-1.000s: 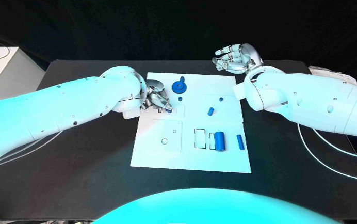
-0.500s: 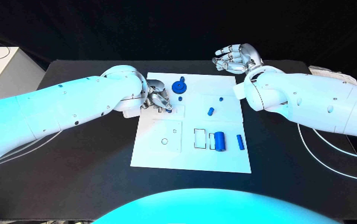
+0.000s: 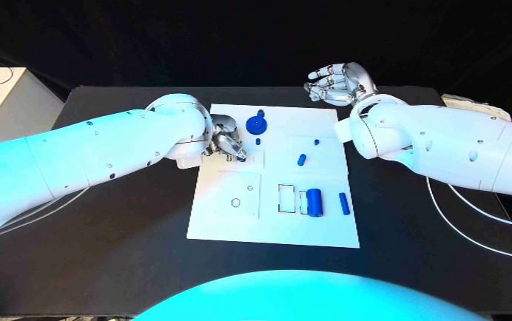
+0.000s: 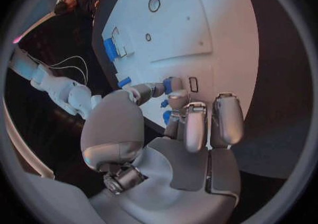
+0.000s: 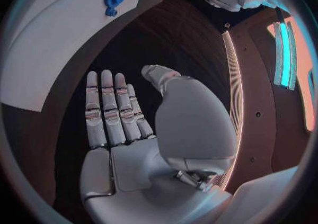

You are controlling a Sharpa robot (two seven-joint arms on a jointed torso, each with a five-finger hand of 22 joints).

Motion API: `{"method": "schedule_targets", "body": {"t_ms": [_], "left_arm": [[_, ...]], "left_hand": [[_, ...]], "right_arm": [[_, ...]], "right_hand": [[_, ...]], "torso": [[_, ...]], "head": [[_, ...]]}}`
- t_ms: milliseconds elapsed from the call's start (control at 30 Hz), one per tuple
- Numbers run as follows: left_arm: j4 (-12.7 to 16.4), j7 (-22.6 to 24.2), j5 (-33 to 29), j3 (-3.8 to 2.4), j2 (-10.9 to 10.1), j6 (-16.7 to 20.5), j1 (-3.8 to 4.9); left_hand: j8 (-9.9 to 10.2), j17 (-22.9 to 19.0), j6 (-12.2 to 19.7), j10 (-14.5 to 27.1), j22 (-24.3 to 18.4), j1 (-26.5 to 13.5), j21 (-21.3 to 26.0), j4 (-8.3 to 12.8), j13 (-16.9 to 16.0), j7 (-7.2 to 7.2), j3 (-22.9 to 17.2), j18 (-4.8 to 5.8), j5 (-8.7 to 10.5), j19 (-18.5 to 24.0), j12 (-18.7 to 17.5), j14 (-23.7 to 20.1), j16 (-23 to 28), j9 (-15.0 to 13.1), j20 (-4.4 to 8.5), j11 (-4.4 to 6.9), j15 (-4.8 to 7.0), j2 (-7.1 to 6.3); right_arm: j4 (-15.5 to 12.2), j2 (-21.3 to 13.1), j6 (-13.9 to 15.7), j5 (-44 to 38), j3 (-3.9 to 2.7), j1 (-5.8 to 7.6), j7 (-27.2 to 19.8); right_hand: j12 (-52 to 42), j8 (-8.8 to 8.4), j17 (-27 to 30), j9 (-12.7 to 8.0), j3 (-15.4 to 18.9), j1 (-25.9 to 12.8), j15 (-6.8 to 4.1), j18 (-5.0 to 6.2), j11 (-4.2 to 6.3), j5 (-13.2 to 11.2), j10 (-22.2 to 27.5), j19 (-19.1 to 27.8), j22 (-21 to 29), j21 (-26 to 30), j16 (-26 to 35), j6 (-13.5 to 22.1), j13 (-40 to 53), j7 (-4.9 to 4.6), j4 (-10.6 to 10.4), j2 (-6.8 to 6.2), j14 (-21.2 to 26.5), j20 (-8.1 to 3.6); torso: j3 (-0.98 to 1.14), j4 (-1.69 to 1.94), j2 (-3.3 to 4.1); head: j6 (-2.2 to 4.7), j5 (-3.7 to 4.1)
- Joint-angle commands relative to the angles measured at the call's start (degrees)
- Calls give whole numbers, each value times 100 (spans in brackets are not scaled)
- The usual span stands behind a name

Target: Assemble the parts on the task board

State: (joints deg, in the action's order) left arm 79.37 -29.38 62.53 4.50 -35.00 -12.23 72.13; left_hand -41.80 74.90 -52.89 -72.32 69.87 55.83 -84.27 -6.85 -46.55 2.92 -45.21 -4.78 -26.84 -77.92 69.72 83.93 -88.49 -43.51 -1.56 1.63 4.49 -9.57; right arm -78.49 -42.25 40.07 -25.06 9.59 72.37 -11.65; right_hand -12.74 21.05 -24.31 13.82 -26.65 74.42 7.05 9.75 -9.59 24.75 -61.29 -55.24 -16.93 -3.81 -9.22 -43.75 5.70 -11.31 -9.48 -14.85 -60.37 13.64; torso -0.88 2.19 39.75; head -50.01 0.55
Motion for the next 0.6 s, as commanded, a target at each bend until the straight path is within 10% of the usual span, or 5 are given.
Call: {"method": "schedule_targets", "body": {"t_ms": [33, 600], "left_arm": [[-11, -40, -109, 10, 14, -152, -16], [-44, -42, -264, 7, 38, -86, -12]], "left_hand": [[-24, 1169, -86, -73, 10, -22, -39, 1212, -32, -49, -1195, 77, -55, -42, 45, 516, -29, -8, -13, 15, 40, 47], [-25, 1262, -188, -224, 66, -199, -43, 1120, -212, -109, -1117, 89, -20, -84, 119, 542, -64, -40, 24, 64, 78, 208]], "right_arm": [[-8, -2, -84, -17, -1, -1, -73], [-12, -9, -85, -17, 0, -2, -74]], "right_hand": [[18, 24, 6, -5, 8, -33, 17, 76, -5, 35, 15, 39, 5, 9, 30, 51, -6, -232, 31, 23, 35, 9], [18, 24, 6, -5, 8, -33, 17, 76, -5, 35, 15, 39, 5, 9, 30, 51, -6, -232, 31, 23, 35, 9]], "torso": [[-5, -1, 0], [-2, 6, 2]], "head": [[1, 3], [1, 13]]}}
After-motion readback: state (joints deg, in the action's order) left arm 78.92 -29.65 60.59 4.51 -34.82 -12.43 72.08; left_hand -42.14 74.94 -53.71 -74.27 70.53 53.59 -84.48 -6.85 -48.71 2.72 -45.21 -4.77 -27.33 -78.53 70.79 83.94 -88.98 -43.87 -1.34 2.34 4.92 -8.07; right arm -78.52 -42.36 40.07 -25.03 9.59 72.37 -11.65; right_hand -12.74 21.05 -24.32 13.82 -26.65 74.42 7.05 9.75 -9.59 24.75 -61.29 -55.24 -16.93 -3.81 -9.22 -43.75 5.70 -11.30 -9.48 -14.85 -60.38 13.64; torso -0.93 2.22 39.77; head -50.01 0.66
